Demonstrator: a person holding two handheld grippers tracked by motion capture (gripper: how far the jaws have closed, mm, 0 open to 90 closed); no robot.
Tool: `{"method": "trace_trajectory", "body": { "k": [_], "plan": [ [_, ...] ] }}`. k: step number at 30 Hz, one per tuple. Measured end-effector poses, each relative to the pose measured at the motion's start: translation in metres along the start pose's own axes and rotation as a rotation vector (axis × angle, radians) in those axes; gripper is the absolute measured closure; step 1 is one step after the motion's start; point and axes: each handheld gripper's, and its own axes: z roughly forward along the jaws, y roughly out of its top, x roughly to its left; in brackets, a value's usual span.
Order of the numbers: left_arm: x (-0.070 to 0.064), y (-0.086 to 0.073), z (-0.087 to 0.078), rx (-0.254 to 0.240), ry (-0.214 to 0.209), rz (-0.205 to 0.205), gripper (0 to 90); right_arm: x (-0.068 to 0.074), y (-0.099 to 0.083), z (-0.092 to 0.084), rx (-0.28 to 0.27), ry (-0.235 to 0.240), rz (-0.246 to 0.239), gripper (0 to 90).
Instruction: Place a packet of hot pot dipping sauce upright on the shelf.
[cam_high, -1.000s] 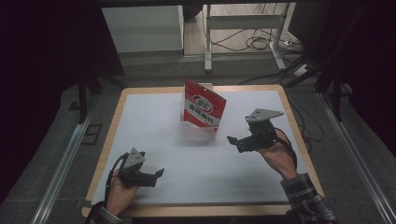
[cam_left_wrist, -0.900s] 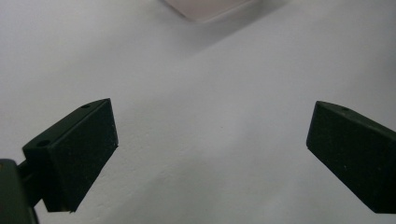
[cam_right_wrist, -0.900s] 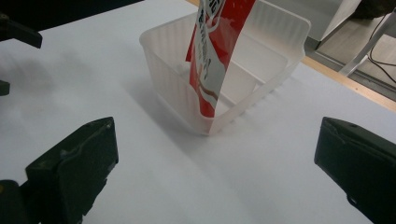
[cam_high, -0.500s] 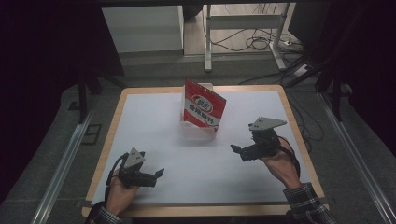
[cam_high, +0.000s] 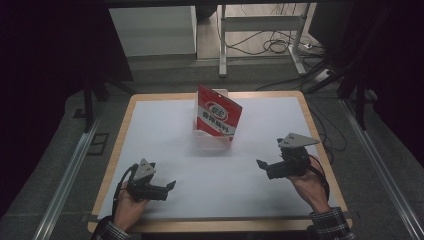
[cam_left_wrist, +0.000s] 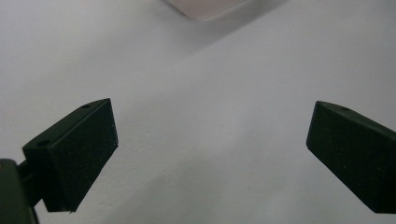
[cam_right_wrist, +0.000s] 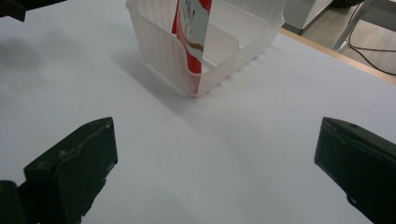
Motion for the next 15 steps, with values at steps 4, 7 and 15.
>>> {"method": "trace_trajectory", "body": {
  "k": [4,7,15],
  "plan": [
    [0.0,0.0,0.0,0.002,0.0,0.002,2.0,0.0,-0.004,-0.005,-0.011,-0.007,0.001,0.0],
    [0.0,0.0,0.0,0.002,0.0,0.002,2.0,0.0,-0.007,-0.008,-0.016,-0.018,-0.004,0.0],
    [0.0,0.0,0.0,0.005,0.001,0.006,2.0,-0.001,-0.017,-0.02,-0.037,-0.059,0.028,0.0]
  ]
}}
